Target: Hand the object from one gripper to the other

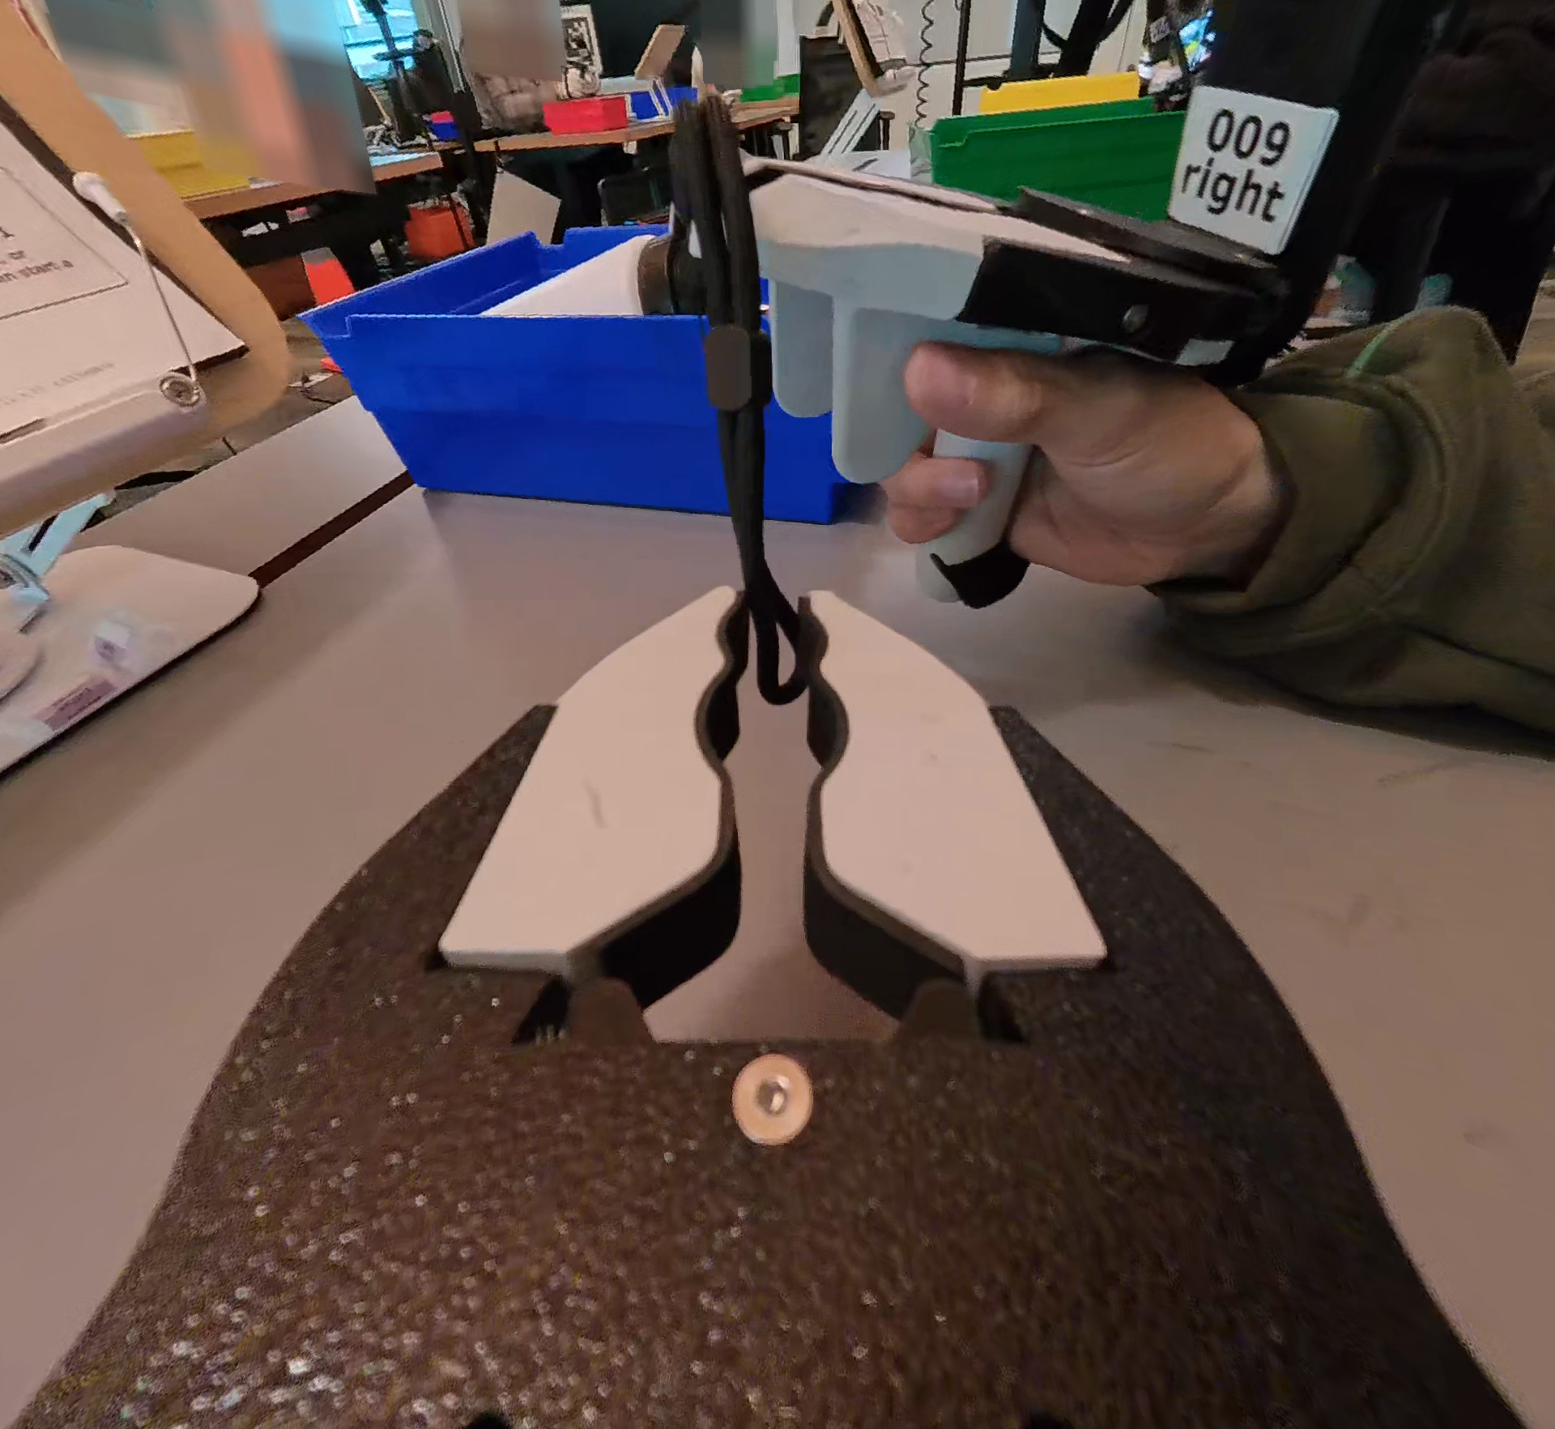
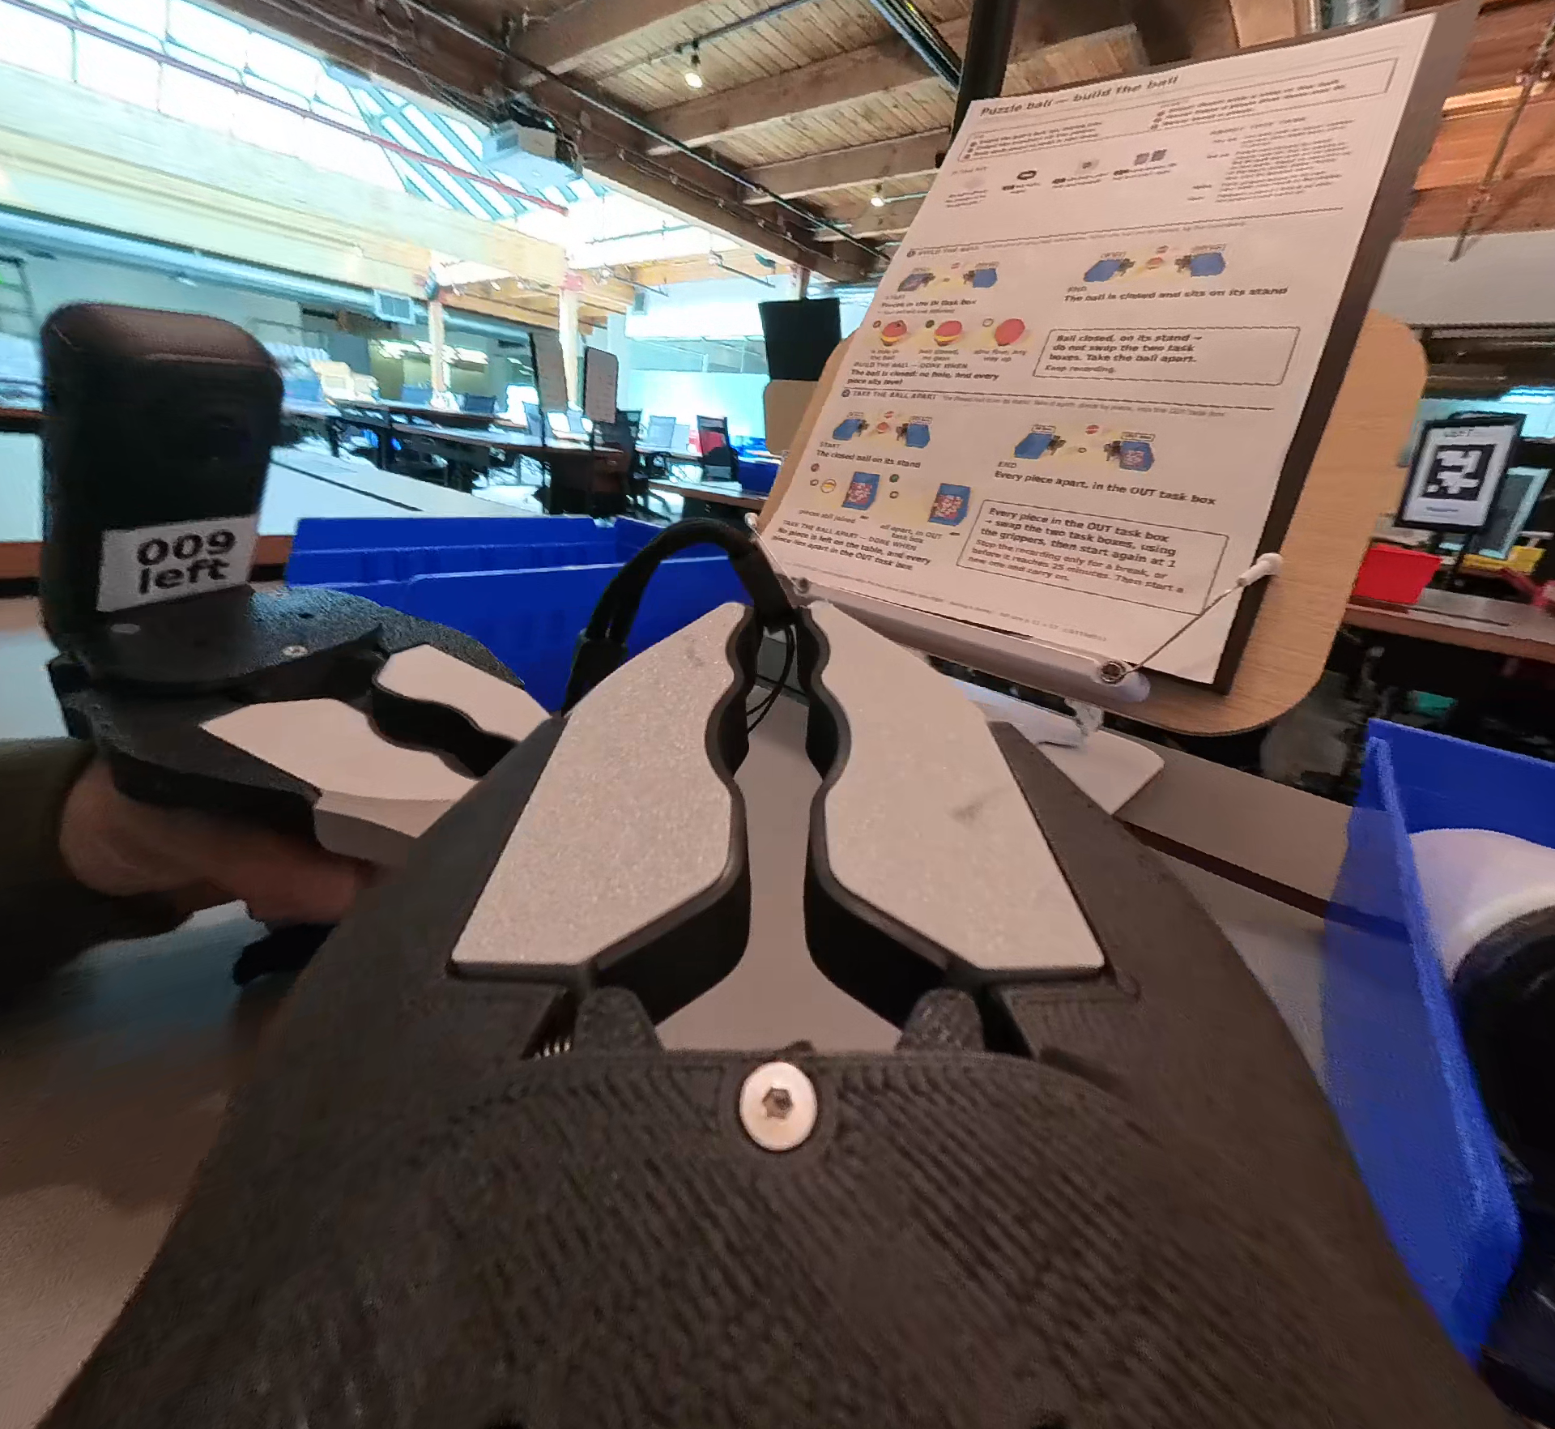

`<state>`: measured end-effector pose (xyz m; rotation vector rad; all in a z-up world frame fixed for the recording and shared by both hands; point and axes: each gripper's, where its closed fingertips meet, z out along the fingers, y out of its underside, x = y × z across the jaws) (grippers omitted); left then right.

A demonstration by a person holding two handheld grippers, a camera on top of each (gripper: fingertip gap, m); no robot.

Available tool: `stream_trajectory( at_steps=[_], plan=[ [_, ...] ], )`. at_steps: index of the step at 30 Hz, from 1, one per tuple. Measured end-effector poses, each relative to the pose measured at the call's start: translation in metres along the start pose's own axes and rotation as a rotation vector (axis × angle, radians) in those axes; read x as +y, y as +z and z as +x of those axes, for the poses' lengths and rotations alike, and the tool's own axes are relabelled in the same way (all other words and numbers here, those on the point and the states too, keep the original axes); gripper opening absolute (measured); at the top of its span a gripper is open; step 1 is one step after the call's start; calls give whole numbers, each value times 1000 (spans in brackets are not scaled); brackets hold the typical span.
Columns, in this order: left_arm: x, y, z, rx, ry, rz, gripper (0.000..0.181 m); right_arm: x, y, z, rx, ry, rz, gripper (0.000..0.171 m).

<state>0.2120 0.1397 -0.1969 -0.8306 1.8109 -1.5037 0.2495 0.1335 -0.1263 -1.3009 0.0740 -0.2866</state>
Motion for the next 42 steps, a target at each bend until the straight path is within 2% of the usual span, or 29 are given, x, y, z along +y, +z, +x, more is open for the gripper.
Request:
stream_trajectory(
  at_steps=[4, 7, 13, 18, 22, 23, 25, 27, 30, 34, 37, 41, 42],
  plan=[
    [3, 3, 3, 5, 28, -28, 10, 0, 1, -2, -31, 80, 16, 8],
    [2, 3, 2, -12, 42, -19, 4, 3, 2, -5, -55, 89, 0, 8],
    [-11, -10, -20, -136, 46, 71, 2, 26, 2, 3, -26, 55, -141, 10],
    [-22, -27, -41, -219, -41, 133, 2, 48, -2, 17, 9, -99, -335, 54],
    [-27, -37, -53, -293, -72, 166, 2, 51, -2, 5, -61, -322, -378, 71],
    [-28, -39, -55, -317, -64, 165, 2, 49, -1, -2, -87, -363, -363, 71],
    [-27, -40, -58, -361, -10, 140, 2, 32, 3, -16, -86, -418, -256, 62],
    [-24, -38, -58, -396, 70, 85, 2, 15, 5, -30, -77, -489, -148, 45],
    [-18, -30, -52, -419, 213, 3, 2, 19, 7, -36, -48, -710, -180, 44],
    [-10, -20, -45, -433, 372, -86, 2, 27, 8, -43, -56, -922, -203, 32],
    [-7, -16, -40, -427, 418, -113, 2, 31, 9, -42, -36, -1093, -228, 20],
    [-7, -12, -36, -410, 411, -106, 2, 41, 12, -48, -56, -1234, -254, 14],
    [-6, -12, -36, -414, 415, -111, 2, 41, 14, -46, -34, -1253, -258, 6]
  ],
)
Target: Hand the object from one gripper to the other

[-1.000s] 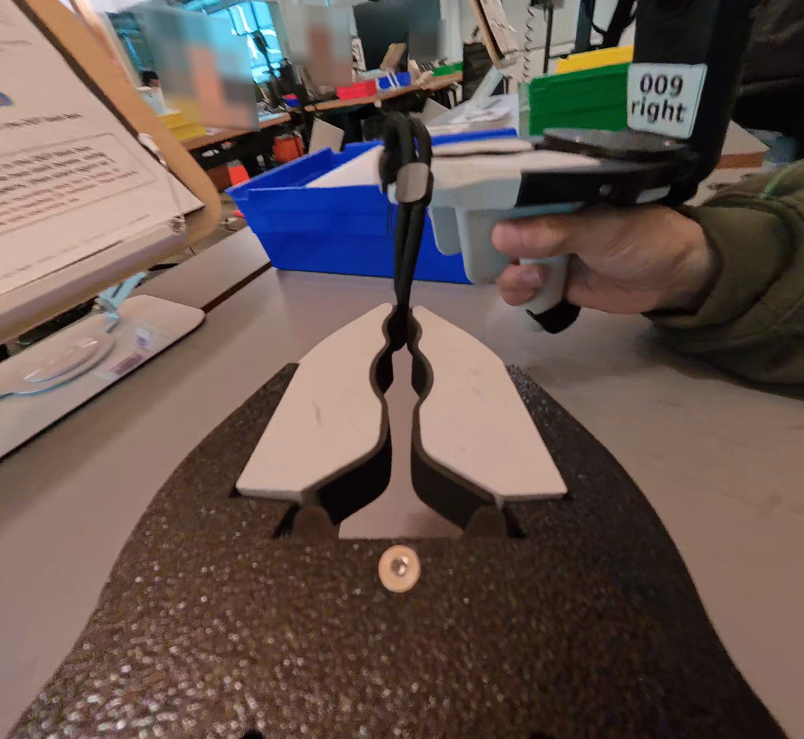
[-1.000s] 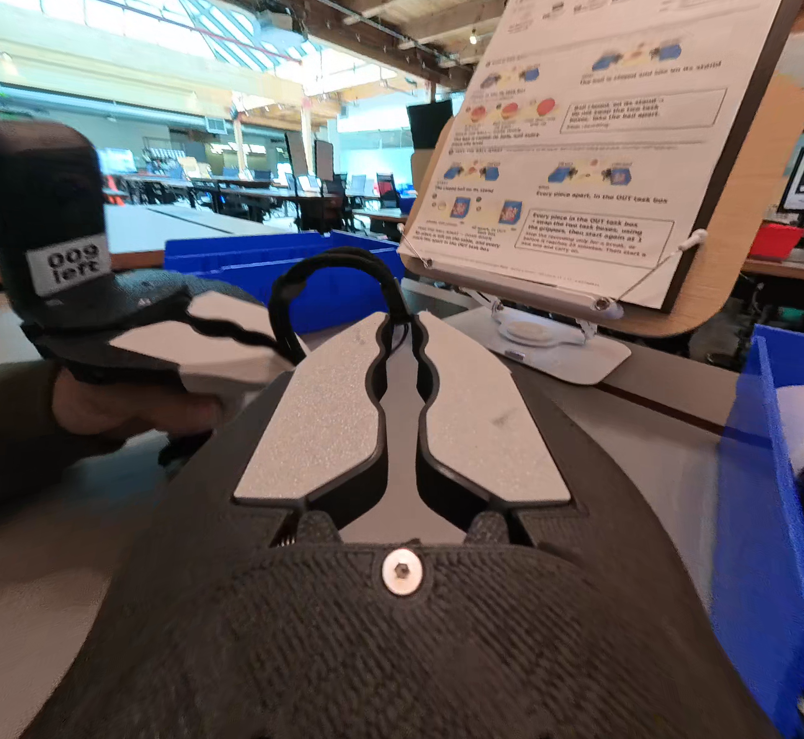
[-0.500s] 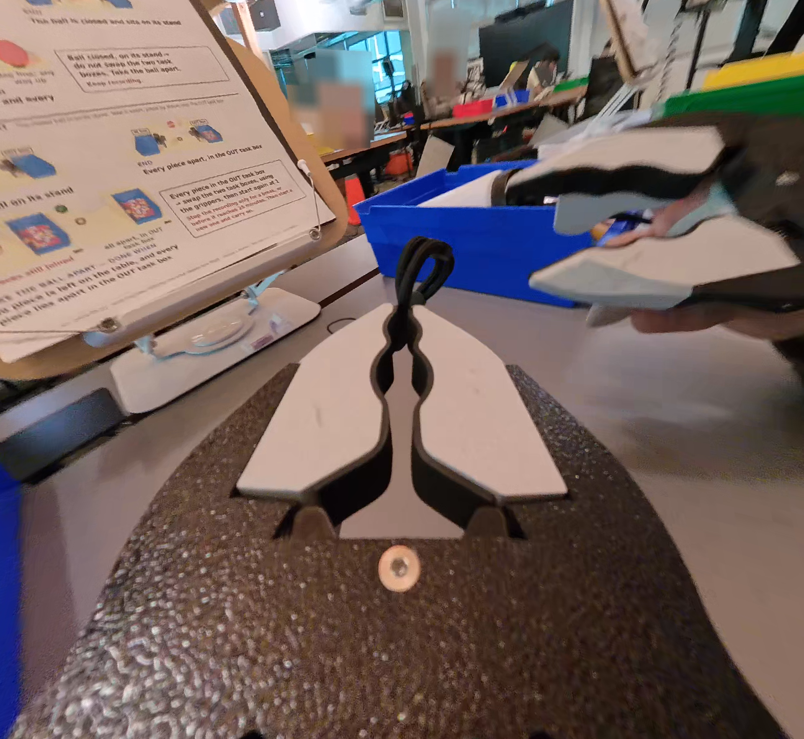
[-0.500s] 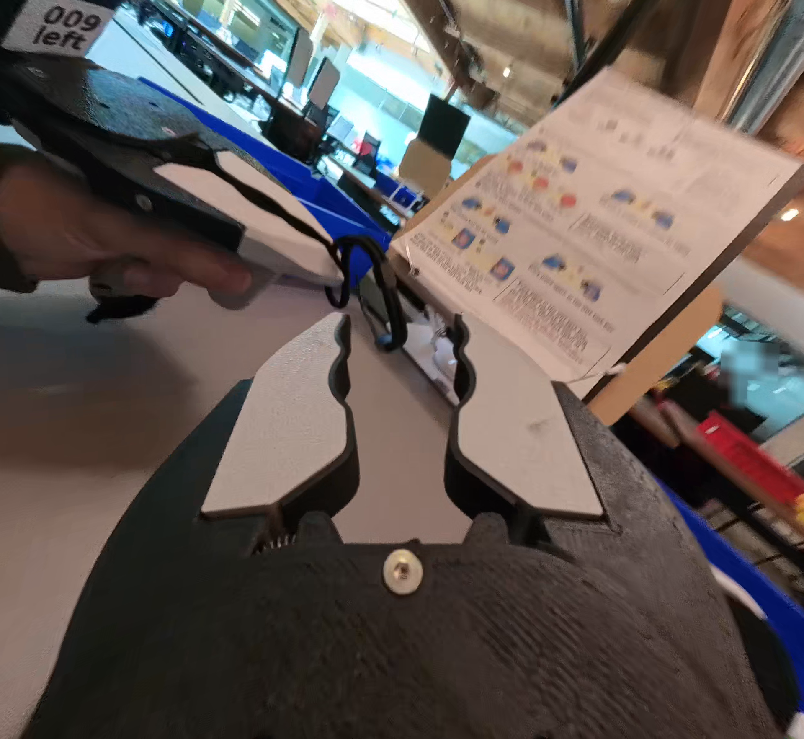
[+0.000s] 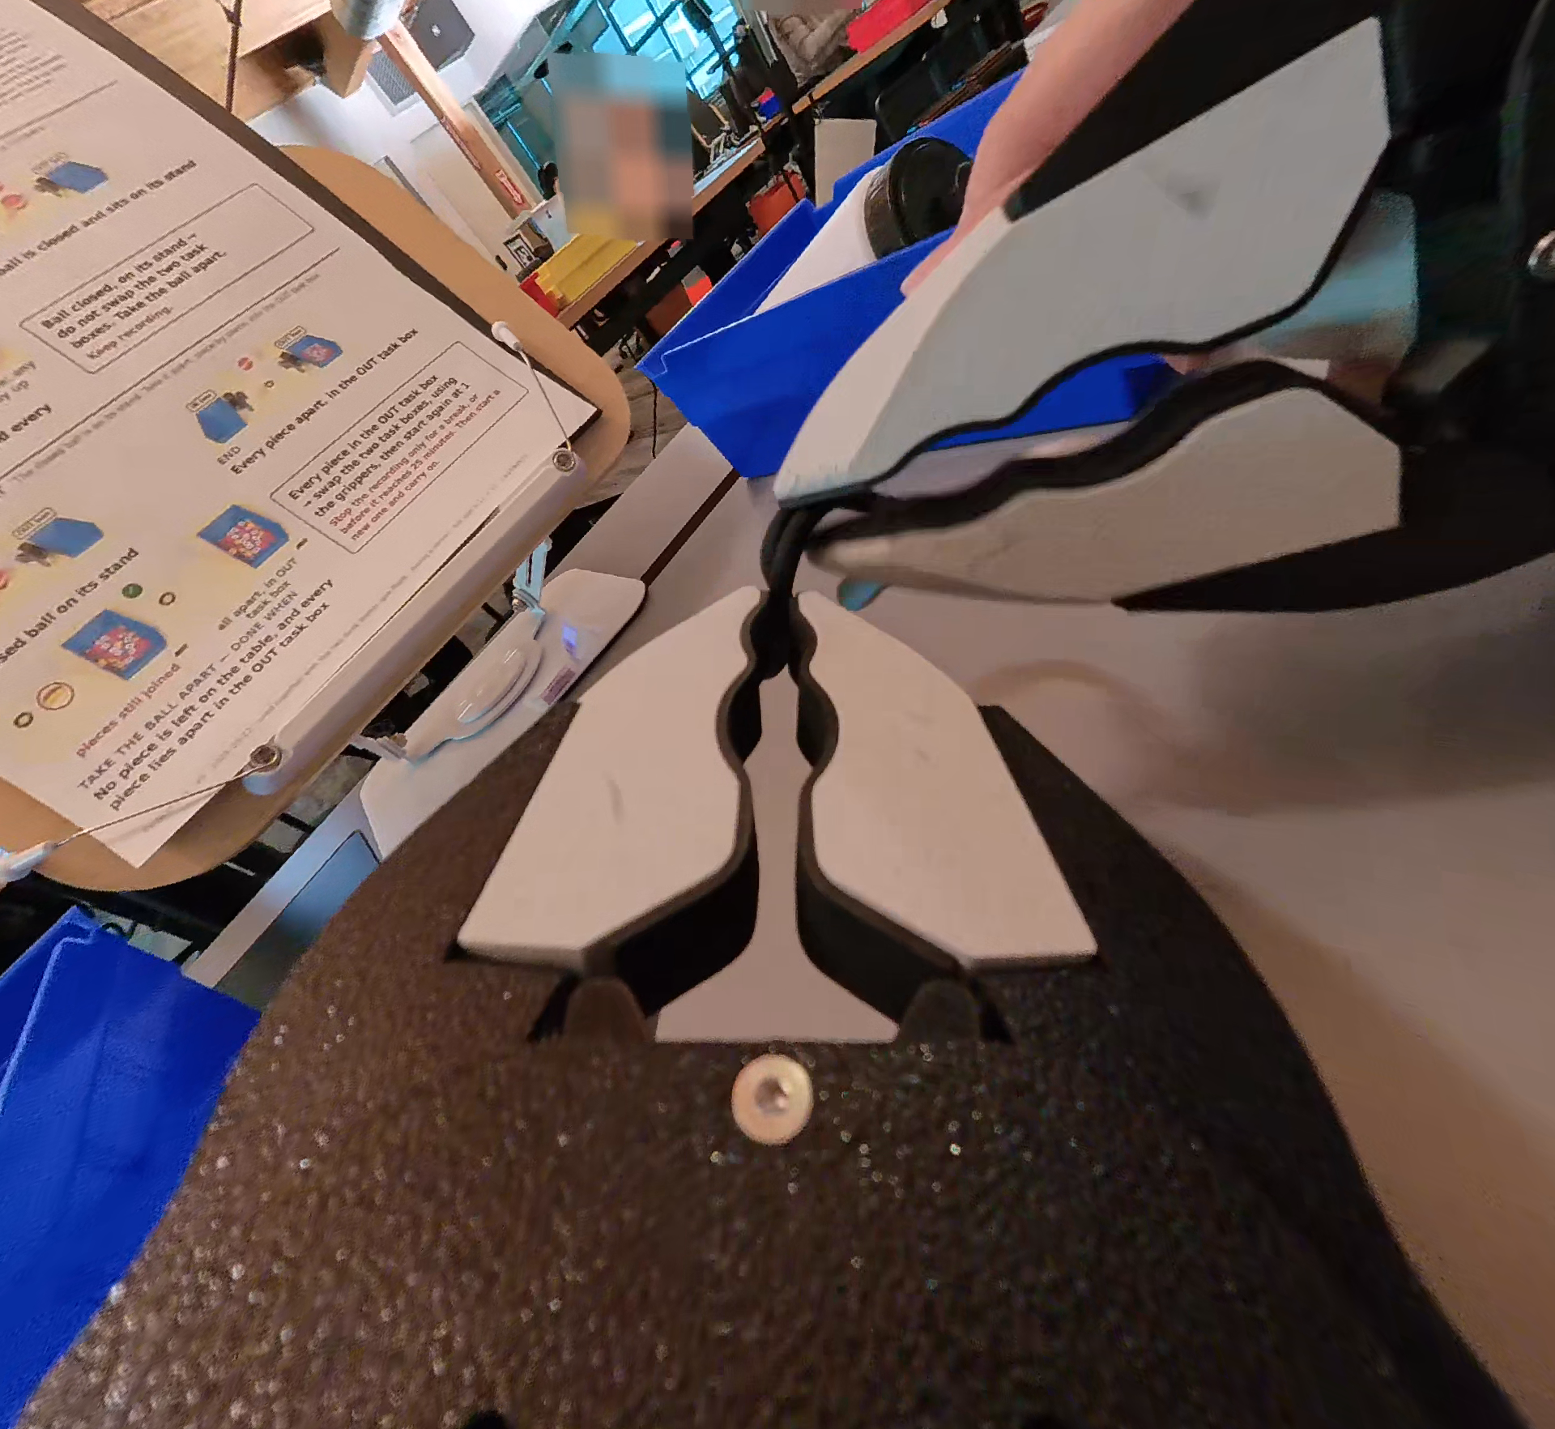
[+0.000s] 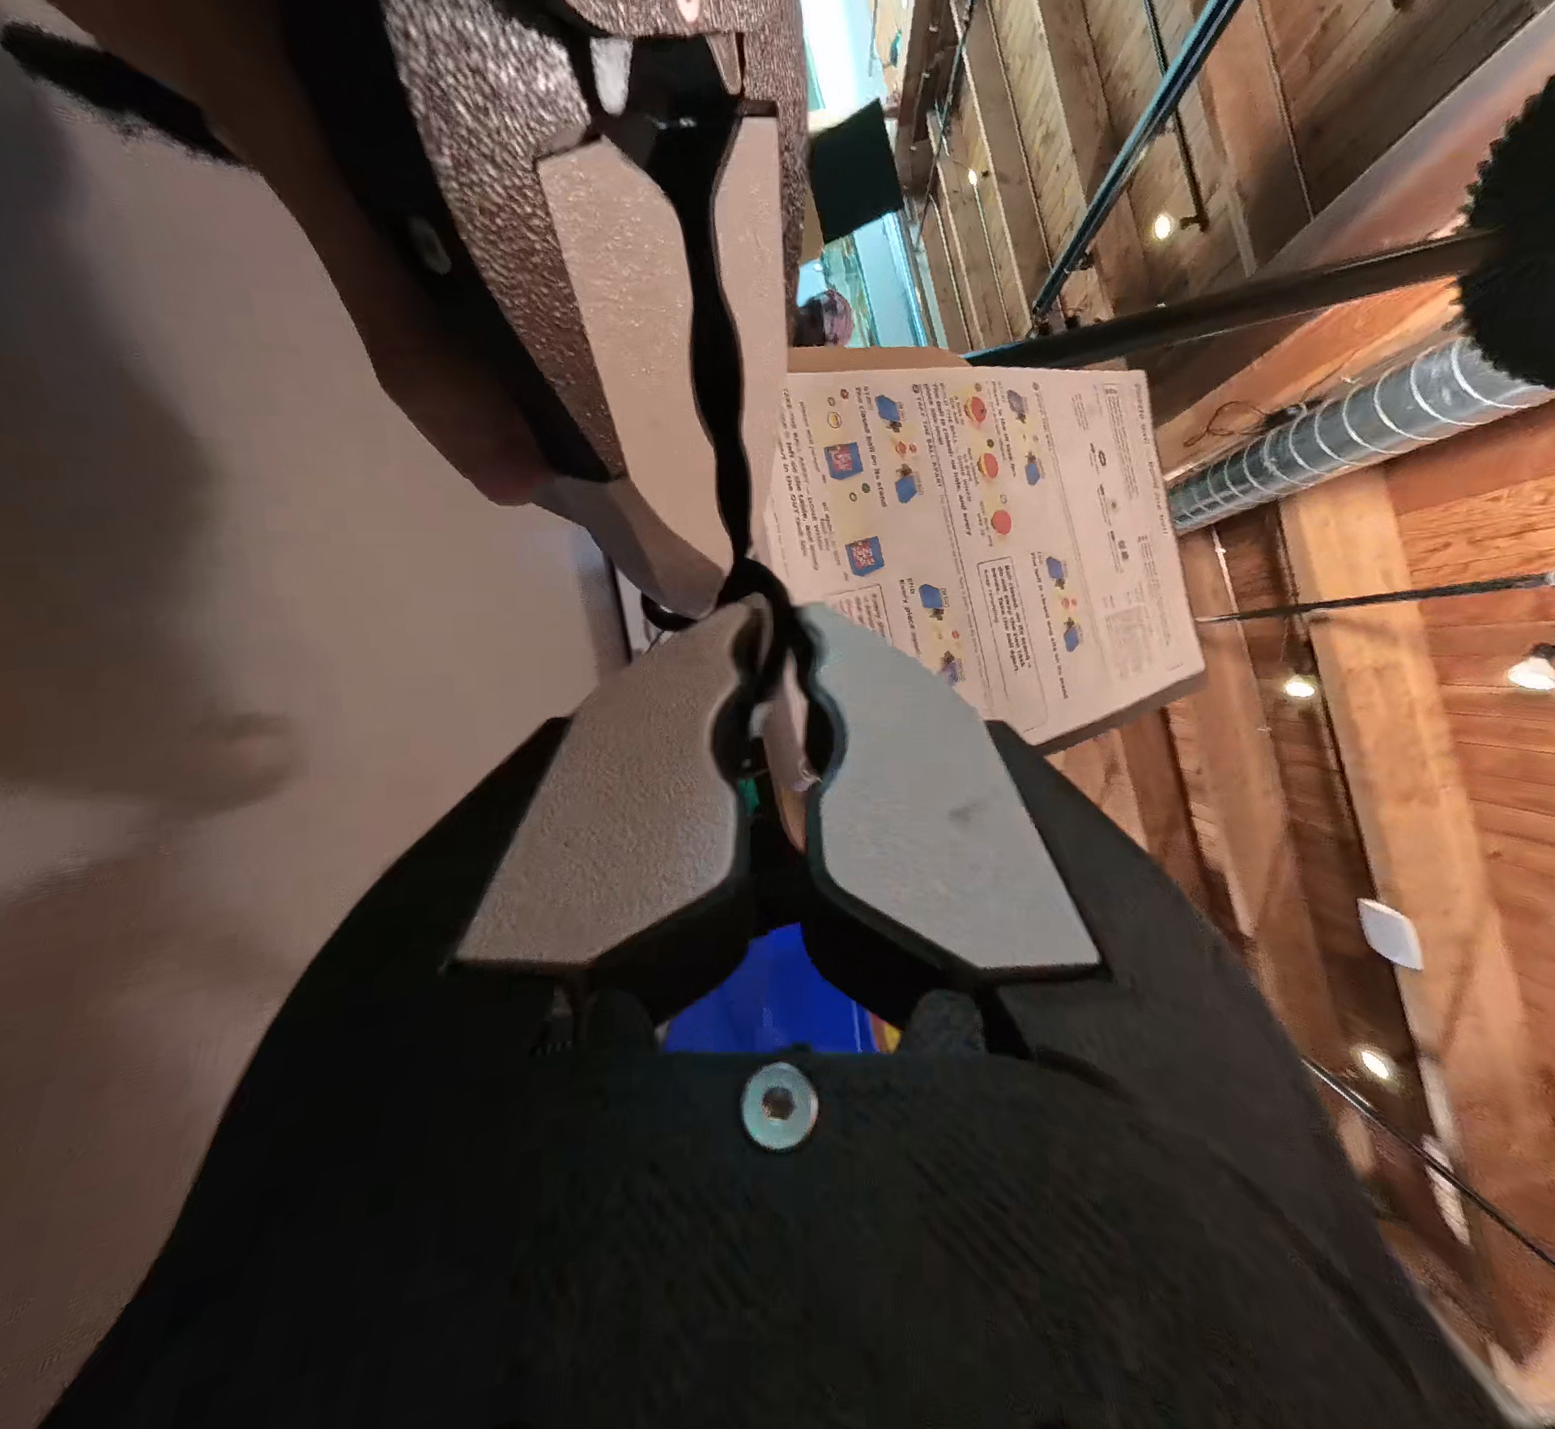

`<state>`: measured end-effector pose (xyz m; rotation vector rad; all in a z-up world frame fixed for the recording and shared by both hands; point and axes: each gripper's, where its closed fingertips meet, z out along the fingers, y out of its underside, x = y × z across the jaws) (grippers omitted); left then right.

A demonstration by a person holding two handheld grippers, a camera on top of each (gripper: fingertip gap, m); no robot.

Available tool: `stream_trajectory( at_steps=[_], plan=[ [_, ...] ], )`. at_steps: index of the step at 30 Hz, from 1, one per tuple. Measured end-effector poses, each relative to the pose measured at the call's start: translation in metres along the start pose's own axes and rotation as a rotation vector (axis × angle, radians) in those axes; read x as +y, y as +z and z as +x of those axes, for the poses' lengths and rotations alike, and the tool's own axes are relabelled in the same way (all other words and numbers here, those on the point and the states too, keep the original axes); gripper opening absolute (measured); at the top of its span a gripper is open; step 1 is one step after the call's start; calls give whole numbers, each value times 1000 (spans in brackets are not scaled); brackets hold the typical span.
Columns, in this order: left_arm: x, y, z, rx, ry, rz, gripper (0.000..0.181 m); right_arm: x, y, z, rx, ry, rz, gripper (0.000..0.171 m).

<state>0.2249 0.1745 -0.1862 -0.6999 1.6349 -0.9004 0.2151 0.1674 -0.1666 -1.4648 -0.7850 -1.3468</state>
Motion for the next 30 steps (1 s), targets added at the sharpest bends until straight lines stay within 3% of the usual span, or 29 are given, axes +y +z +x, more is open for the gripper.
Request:
stream_trajectory(
  at_steps=[5, 8, 12, 15, 18, 24, 30],
  plan=[
    [-8, -2, 1, 4, -11, 52, 2, 10, 3, 9, 38, 67, -57, 3],
    [-20, -7, 2, 26, -71, 167, 5, 10, 0, 18, 53, 369, 5, 2],
    [-24, -10, -2, 94, -289, 258, 31, 12, -8, 34, 26, 791, 157, 3],
    [-25, -12, -5, 112, -341, 283, 36, 18, -13, 47, 20, 1071, 259, 3],
    [-25, -10, 5, 110, -184, 246, 35, 28, -14, 52, 40, 1219, 280, 3],
    [-11, 2, 25, 4, 309, 69, 35, 25, -16, 55, 22, 1350, 340, 3],
    [8, 11, 23, -57, 521, -96, 22, 20, -16, 56, 8, 1376, 364, 3]
  ],
)
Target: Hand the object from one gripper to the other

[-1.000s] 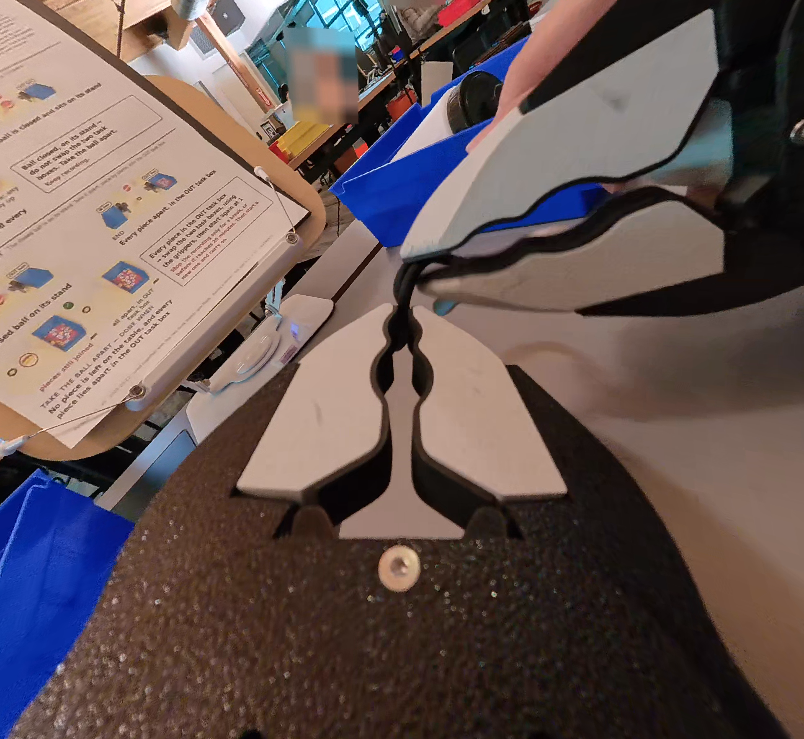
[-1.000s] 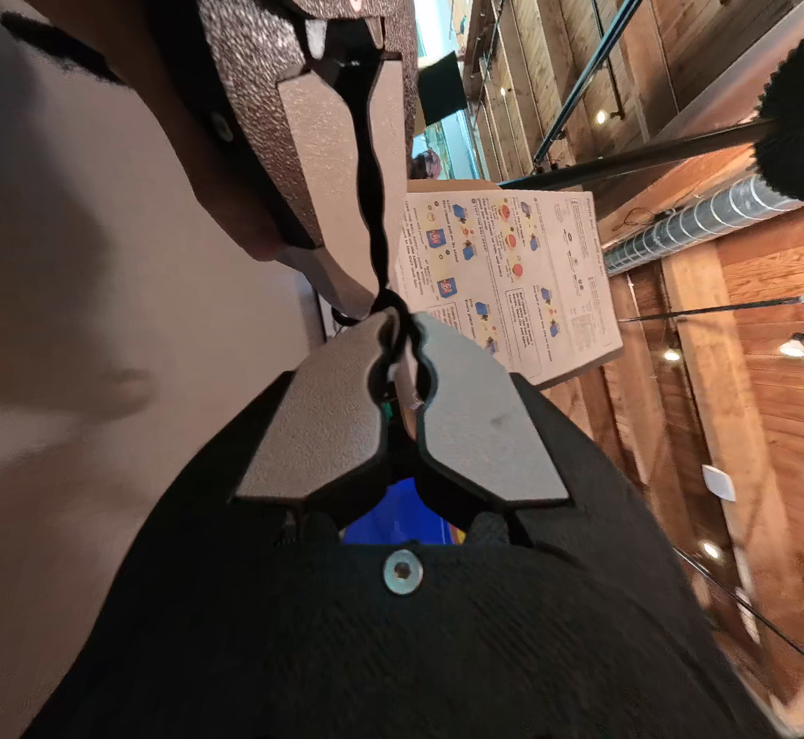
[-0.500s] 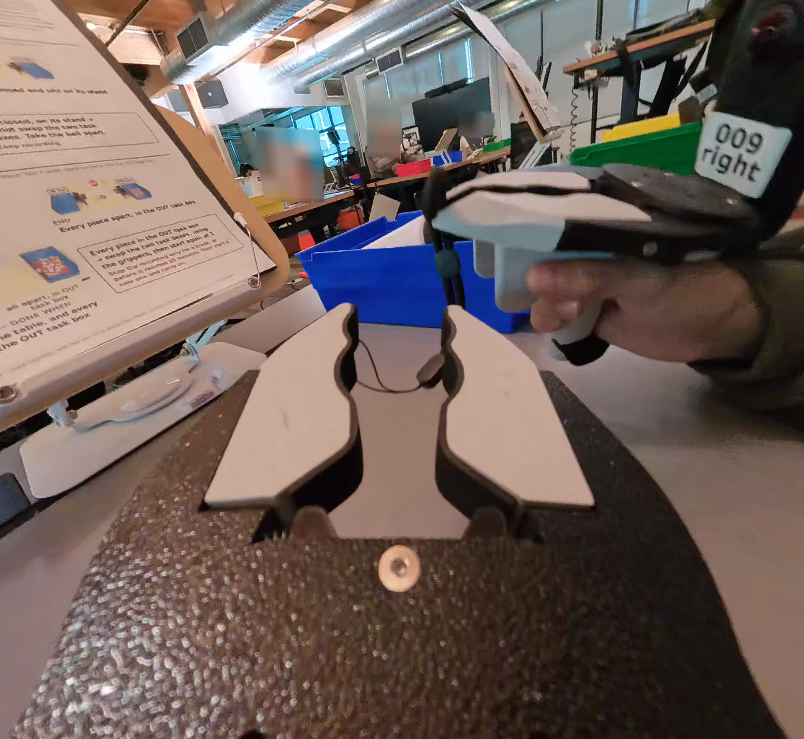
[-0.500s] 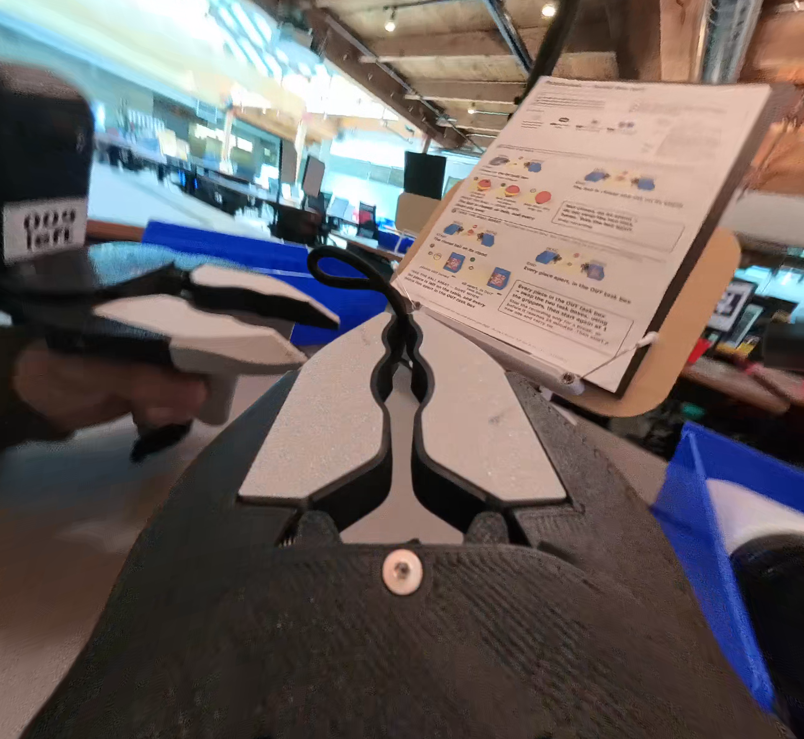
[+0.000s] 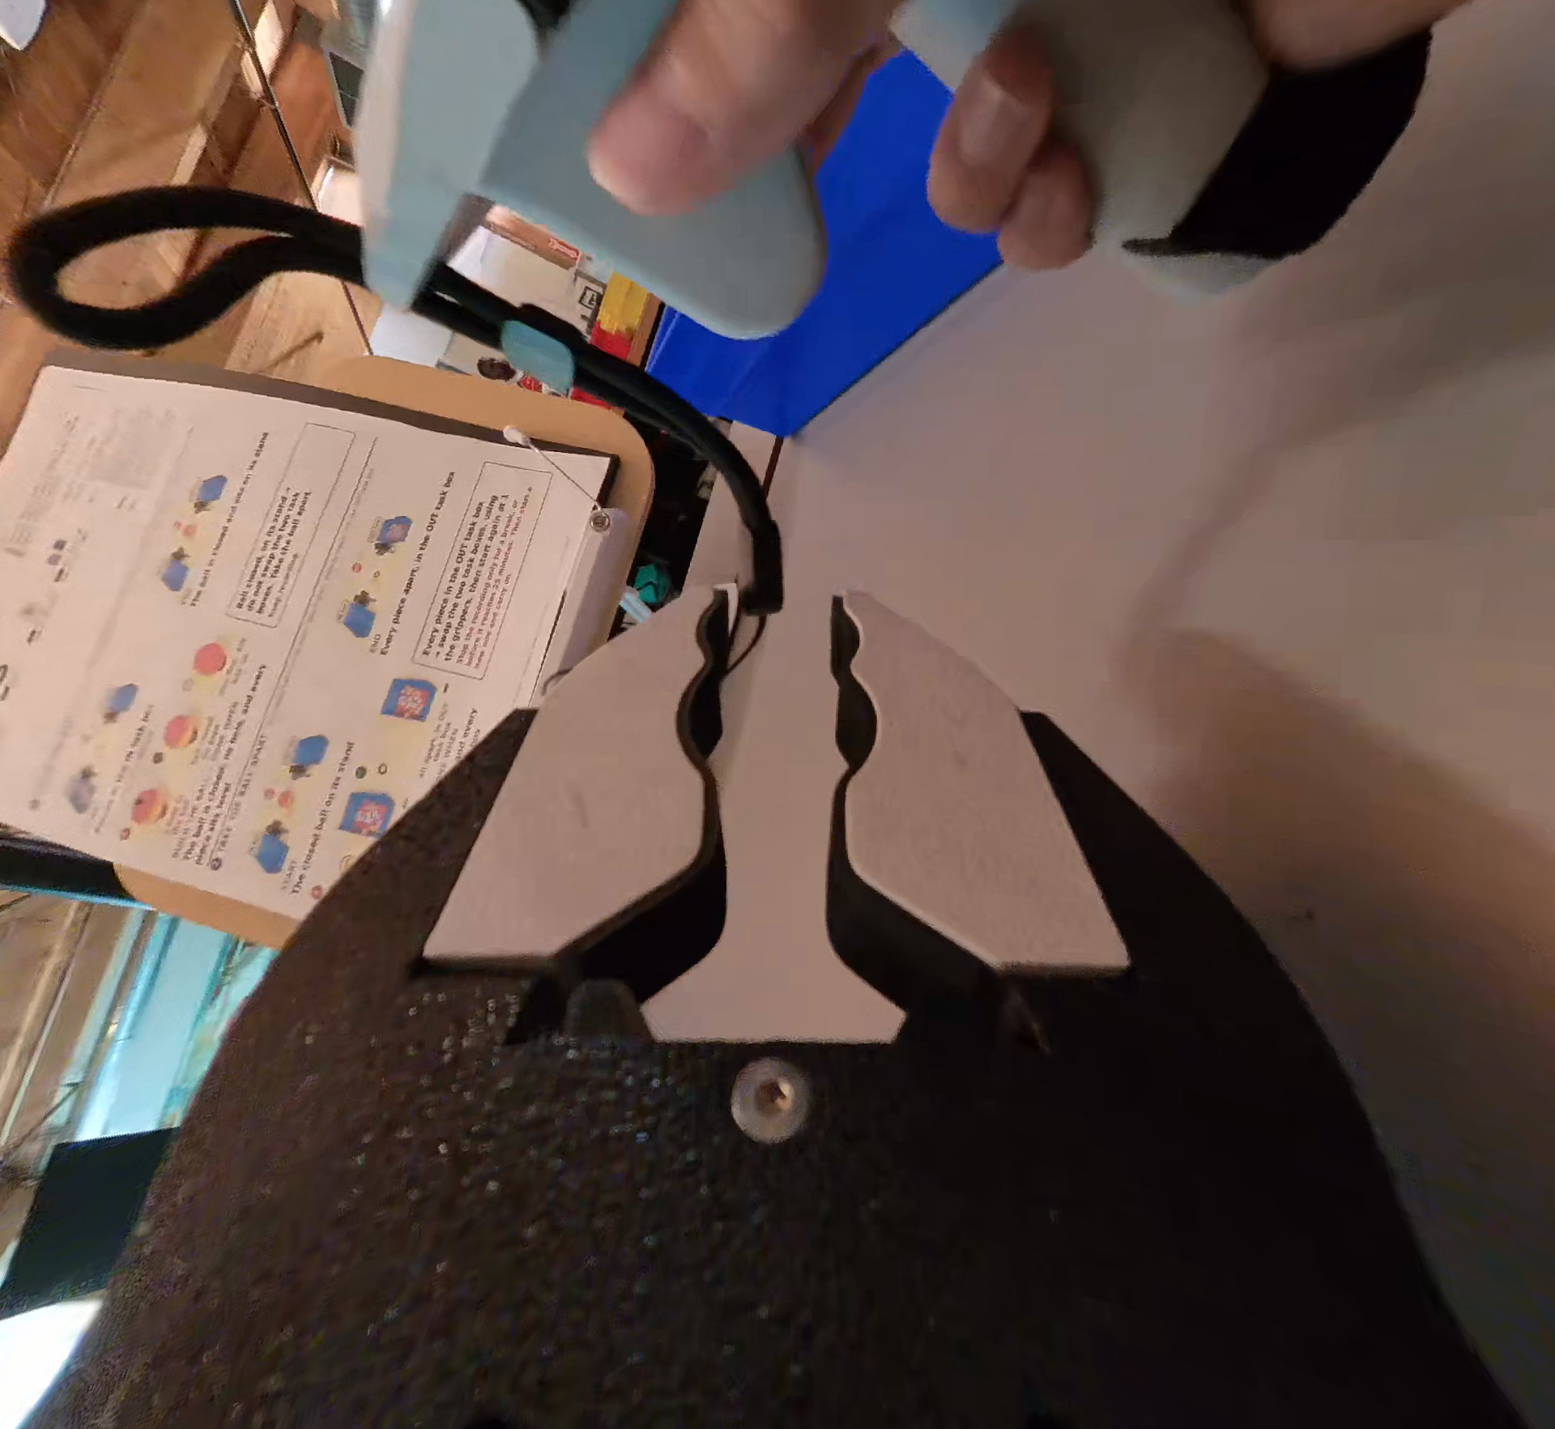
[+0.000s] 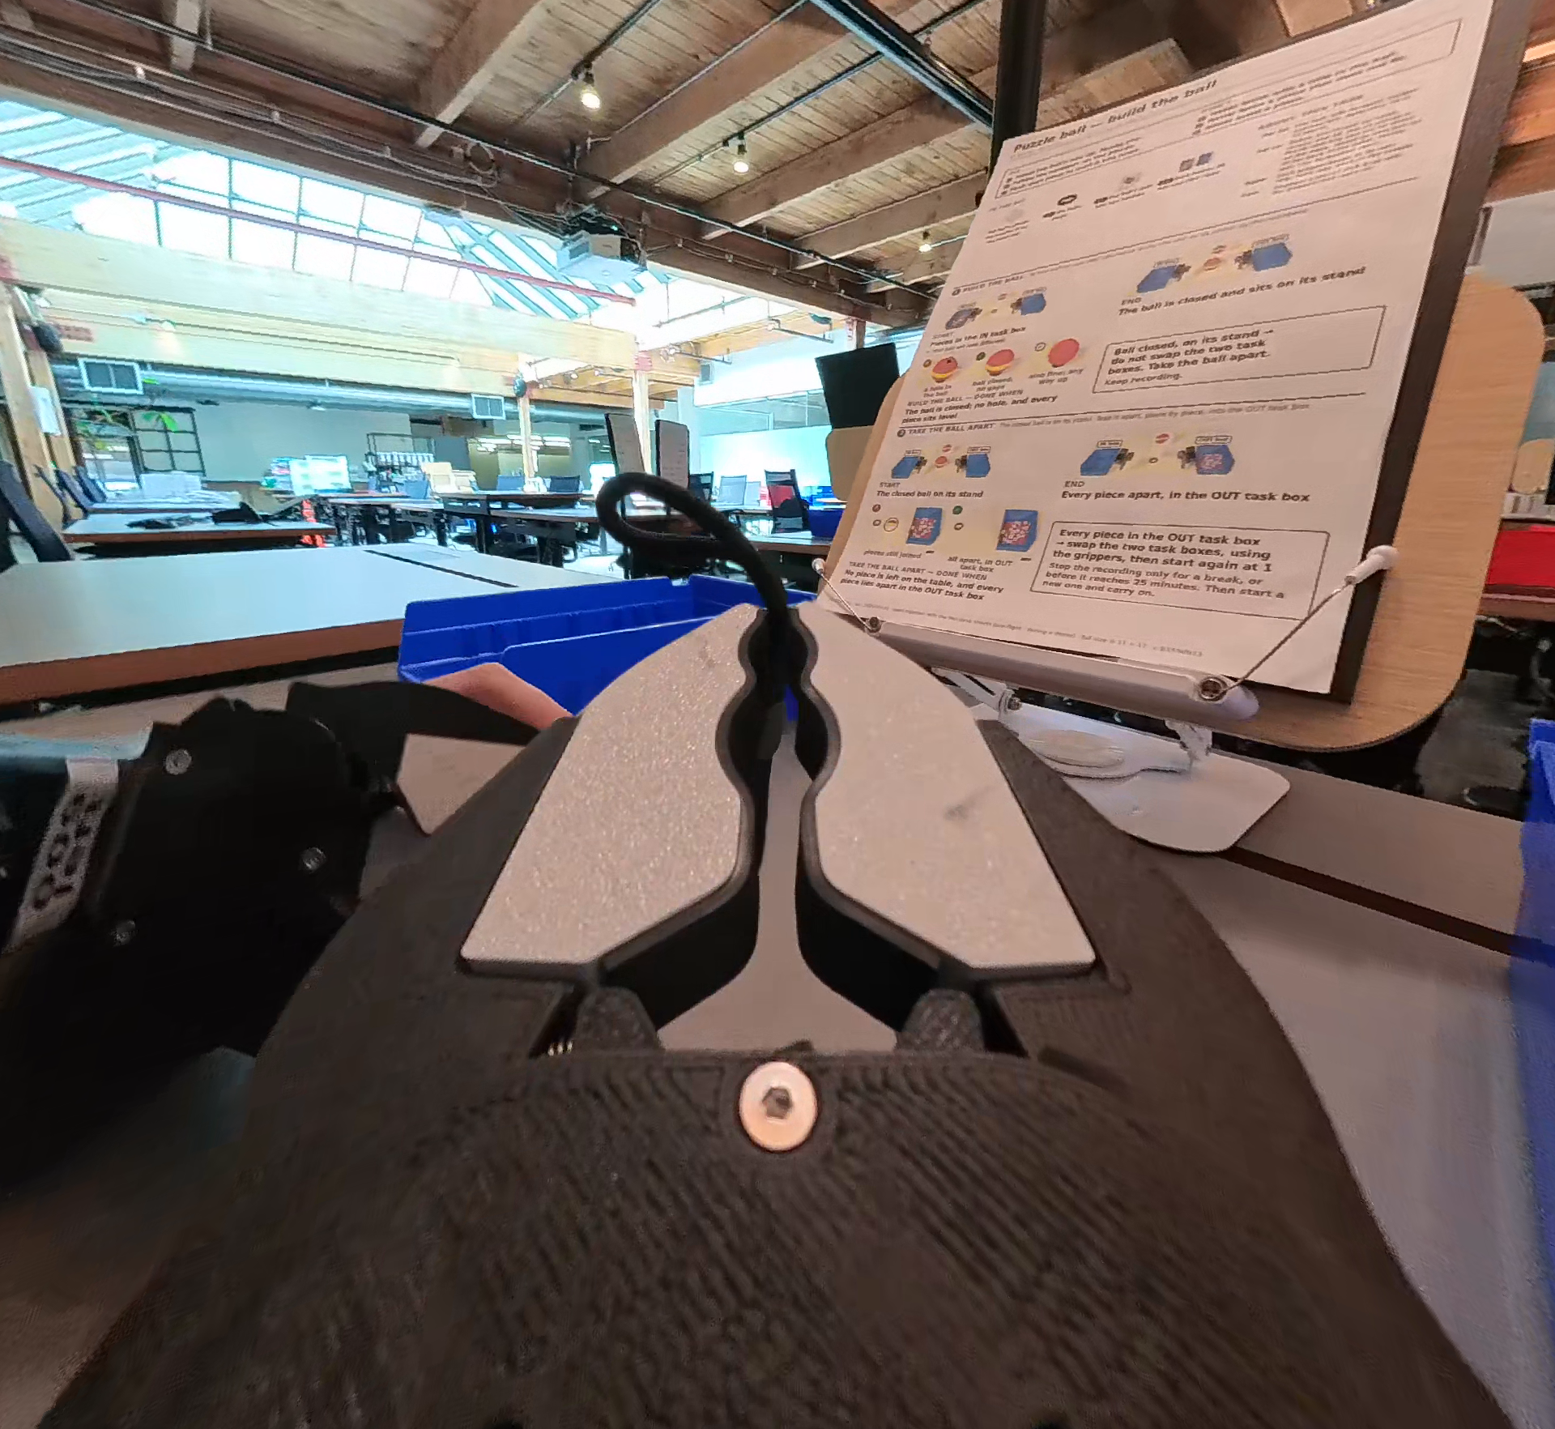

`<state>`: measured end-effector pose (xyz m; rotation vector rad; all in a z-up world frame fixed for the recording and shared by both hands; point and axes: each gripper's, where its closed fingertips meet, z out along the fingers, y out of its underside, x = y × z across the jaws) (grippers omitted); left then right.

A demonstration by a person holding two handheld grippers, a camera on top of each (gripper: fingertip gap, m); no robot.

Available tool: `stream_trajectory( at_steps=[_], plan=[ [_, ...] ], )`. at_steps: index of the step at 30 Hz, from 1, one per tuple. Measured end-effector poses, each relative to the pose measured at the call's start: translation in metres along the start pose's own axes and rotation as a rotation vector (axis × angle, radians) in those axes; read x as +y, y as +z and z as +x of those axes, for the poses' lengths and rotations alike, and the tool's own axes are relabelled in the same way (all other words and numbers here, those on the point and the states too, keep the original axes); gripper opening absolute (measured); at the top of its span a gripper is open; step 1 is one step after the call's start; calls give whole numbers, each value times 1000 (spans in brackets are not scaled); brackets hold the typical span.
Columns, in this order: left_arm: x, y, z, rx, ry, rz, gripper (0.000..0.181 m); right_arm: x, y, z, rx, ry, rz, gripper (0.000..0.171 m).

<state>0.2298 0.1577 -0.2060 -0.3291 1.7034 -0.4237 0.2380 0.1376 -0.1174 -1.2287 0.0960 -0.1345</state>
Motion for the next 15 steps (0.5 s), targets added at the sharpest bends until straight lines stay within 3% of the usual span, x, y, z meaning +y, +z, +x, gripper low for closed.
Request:
stream_trajectory(
  at_steps=[4, 6, 9, 15],
  plan=[
    [-1, 2, 1, -17, 5, 2, 21, 0, 1, -3, -27, 55, 12, 3],
    [-3, 2, -1, -29, 13, 7, 9, 5, 2, -3, -17, 29, -20, 3],
    [-4, 1, -5, -41, -2, 6, 7, 8, 2, -2, 3, -23, -41, 3],
    [1, -3, -10, 17, -262, 59, 7, 7, -3, 13, 69, -87, -48, 9]
  ],
)
